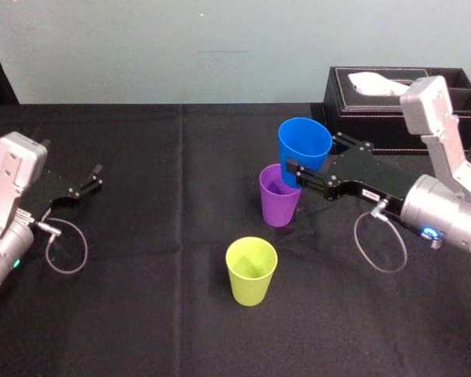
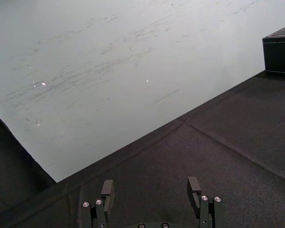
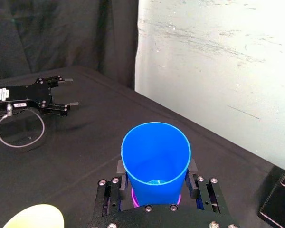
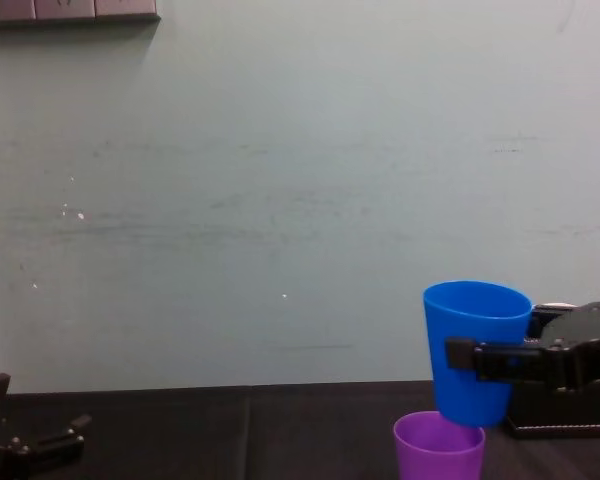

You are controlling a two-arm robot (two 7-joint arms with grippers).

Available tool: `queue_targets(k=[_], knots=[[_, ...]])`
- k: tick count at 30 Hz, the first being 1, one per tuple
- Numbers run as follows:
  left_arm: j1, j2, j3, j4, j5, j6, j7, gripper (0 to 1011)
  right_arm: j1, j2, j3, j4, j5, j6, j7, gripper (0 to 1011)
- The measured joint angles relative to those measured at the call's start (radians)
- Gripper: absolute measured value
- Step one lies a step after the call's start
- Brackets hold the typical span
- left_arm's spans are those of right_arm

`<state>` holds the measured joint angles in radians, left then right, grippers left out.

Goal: Stack the three plastic cups sequentially using one hand.

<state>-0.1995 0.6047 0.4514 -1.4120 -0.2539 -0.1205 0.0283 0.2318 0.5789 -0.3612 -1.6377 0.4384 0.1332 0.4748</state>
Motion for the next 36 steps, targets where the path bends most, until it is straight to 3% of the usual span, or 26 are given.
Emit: queue_targets(k=[6,16,36], knots=[[0.000,0.000,0.000,0.000,0.000,0.000,0.000,1011,0.054,-0.031,-0.036,0.059,-0.021,0.006,0.008,715],[0.000,0.000,0.000,0.000,0.000,0.000,0.000,1011,0.095,-0.057,-0.064,0.116,-0.046,0.002,0.016,715],[0.000,0.000,0.000,0.000,0.000,0.000,0.000,1011,0.097,-0.070,-0.079,0.160,-0.055,-0.013,0.032,715]])
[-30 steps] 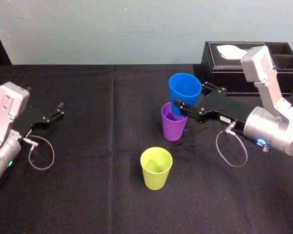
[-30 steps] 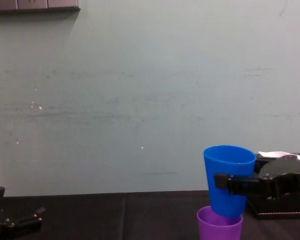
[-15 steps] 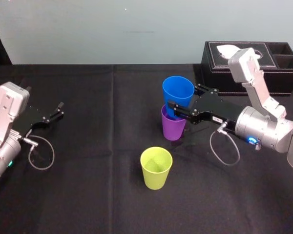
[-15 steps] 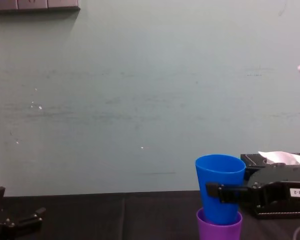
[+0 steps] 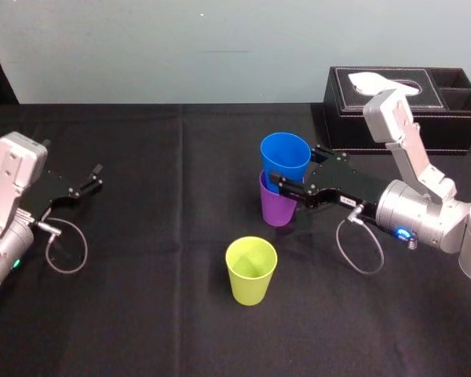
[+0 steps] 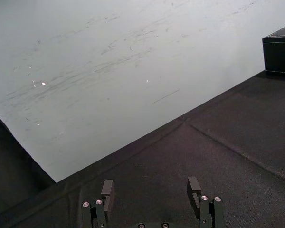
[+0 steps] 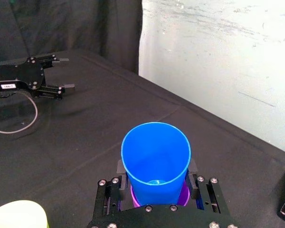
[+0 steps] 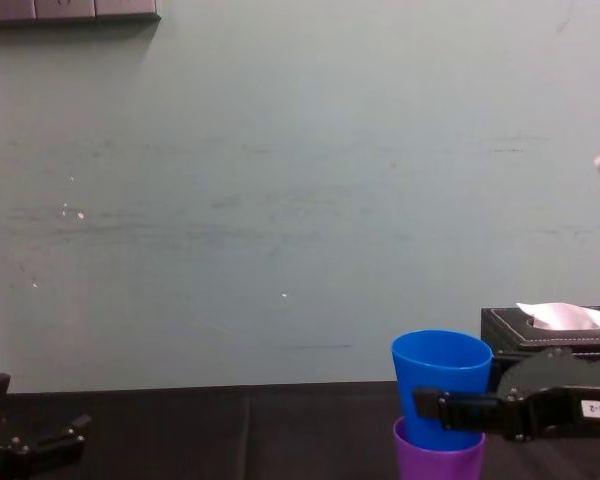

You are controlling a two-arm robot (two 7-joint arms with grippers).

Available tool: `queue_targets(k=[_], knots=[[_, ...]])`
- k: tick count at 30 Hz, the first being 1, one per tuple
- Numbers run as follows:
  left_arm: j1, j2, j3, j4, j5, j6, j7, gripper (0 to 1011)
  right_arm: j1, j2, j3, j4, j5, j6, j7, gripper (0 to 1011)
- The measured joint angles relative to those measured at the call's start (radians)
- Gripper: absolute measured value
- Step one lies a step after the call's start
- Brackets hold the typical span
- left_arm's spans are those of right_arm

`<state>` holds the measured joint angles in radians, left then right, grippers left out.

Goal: Stack the three plastic cups sequentially using one hand.

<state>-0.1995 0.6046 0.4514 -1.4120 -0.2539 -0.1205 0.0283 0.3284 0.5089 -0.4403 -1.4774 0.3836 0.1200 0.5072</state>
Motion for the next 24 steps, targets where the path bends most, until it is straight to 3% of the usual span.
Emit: queue_targets(k=[11,22,24], knots=[[0.000,0.000,0.000,0.000,0.000,0.000,0.000,1011,-0.002,0.000,0.001,0.003,0.001,-0.001,0.003,716],[0.000,0.000,0.000,0.000,0.000,0.000,0.000,1011,-0.001,0.001,0.002,0.001,0.002,-0.001,0.002,996],[0.000,0.000,0.000,0.000,0.000,0.000,0.000,1011,-0.001,0.001,0.002,0.001,0.002,-0.001,0.002,1004]])
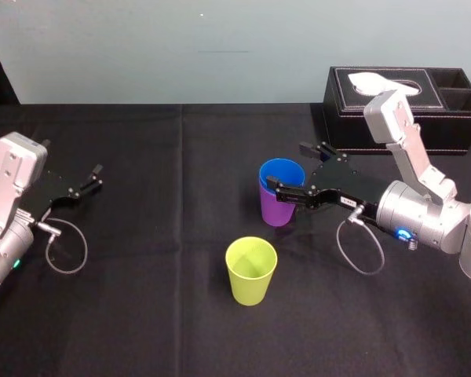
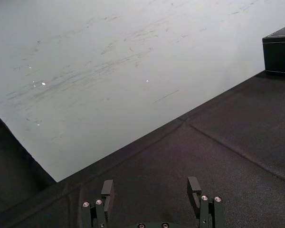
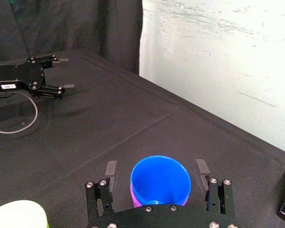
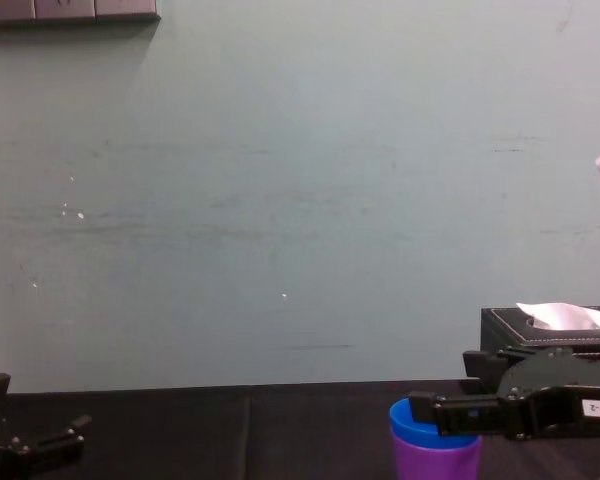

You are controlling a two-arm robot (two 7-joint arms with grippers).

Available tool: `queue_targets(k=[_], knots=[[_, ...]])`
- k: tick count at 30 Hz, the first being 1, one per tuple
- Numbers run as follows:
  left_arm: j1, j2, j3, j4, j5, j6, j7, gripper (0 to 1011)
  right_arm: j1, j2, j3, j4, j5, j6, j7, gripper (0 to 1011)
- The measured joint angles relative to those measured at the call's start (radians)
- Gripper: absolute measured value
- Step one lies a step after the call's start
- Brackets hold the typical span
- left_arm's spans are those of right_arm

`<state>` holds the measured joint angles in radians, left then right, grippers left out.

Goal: Stack the three plastic cups sequentially using one hand.

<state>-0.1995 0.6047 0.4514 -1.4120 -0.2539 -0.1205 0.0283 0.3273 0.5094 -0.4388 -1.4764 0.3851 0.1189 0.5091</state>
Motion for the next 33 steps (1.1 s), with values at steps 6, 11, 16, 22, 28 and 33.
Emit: queue_targets(k=[6,11,16,22,28,33], knots=[[0.000,0.000,0.000,0.000,0.000,0.000,0.000,1011,0.000,0.000,0.000,-0.001,0.000,0.000,-0.001,1004],[0.000,0.000,0.000,0.000,0.000,0.000,0.000,1012,0.000,0.000,0.000,-0.001,0.000,0.000,-0.001,1004],[0.000,0.000,0.000,0.000,0.000,0.000,0.000,1011,-0.003,0.004,0.004,-0.005,0.001,-0.001,-0.001,1004],[0.000,0.000,0.000,0.000,0.000,0.000,0.000,1011,-0.018,0.027,0.021,-0.028,0.025,-0.013,0.022,1004],[0.000,0.000,0.000,0.000,0.000,0.000,0.000,1011,-0.041,0.082,0.036,-0.066,0.063,-0.031,0.079,1004],[0.000,0.000,0.000,0.000,0.000,0.000,0.000,1011,-0.059,0.145,0.035,-0.086,0.095,-0.053,0.154,1004]])
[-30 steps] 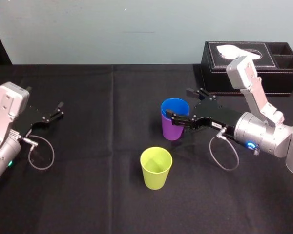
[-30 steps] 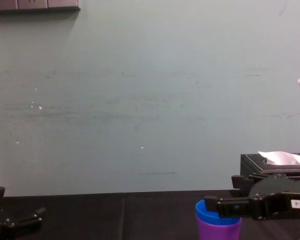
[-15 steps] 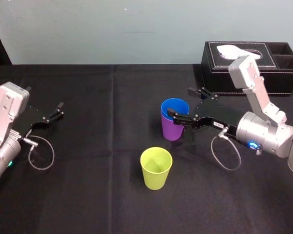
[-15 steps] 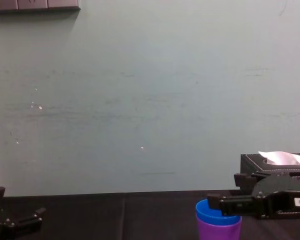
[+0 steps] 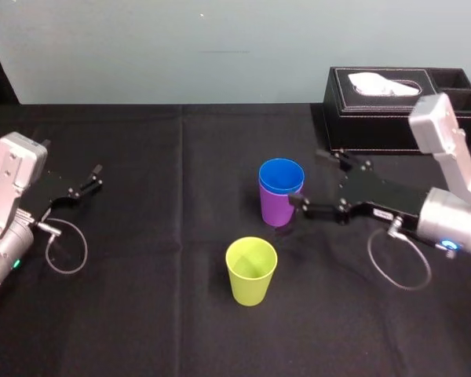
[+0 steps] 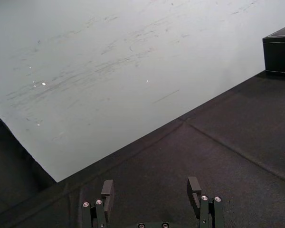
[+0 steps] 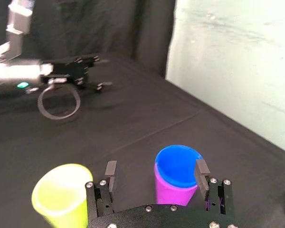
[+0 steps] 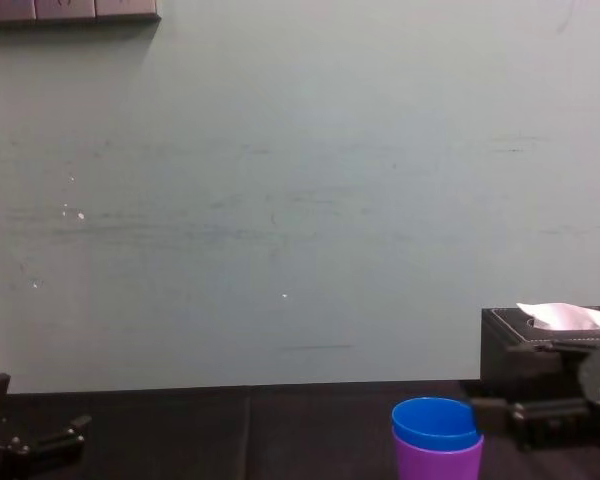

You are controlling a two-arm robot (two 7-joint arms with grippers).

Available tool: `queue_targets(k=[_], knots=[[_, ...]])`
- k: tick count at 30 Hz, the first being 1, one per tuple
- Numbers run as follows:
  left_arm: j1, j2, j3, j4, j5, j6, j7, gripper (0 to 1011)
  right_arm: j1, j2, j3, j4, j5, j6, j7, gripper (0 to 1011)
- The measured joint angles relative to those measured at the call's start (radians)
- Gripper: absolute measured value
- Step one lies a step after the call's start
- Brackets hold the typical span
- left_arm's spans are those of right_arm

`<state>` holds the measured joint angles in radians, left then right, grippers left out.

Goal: Stack the three plastic cups sequentially using one hand.

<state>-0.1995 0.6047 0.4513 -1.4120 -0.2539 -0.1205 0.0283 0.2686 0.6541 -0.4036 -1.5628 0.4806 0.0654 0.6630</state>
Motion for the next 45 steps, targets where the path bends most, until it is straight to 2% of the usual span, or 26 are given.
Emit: queue_targets(k=[6,11,15,19,25,35,45], knots=[[0.000,0.000,0.000,0.000,0.000,0.000,0.000,1011,-0.024,0.066,-0.011,-0.008,0.026,-0.035,0.075,1004],[0.000,0.000,0.000,0.000,0.000,0.000,0.000,1011,-0.041,0.102,-0.036,-0.008,0.030,-0.060,0.117,1004],[0.000,0.000,0.000,0.000,0.000,0.000,0.000,1011,-0.043,0.111,-0.059,-0.002,0.027,-0.066,0.137,1004],[0.000,0.000,0.000,0.000,0.000,0.000,0.000,1012,-0.038,0.112,-0.093,0.012,0.020,-0.072,0.161,1004],[0.000,0.000,0.000,0.000,0.000,0.000,0.000,1011,-0.018,0.095,-0.142,0.042,0.013,-0.073,0.180,1004],[0.000,0.000,0.000,0.000,0.000,0.000,0.000,1011,0.007,0.078,-0.182,0.068,0.006,-0.070,0.186,1004],[0.000,0.000,0.000,0.000,0.000,0.000,0.000,1011,0.034,0.060,-0.206,0.089,0.004,-0.066,0.187,1004]])
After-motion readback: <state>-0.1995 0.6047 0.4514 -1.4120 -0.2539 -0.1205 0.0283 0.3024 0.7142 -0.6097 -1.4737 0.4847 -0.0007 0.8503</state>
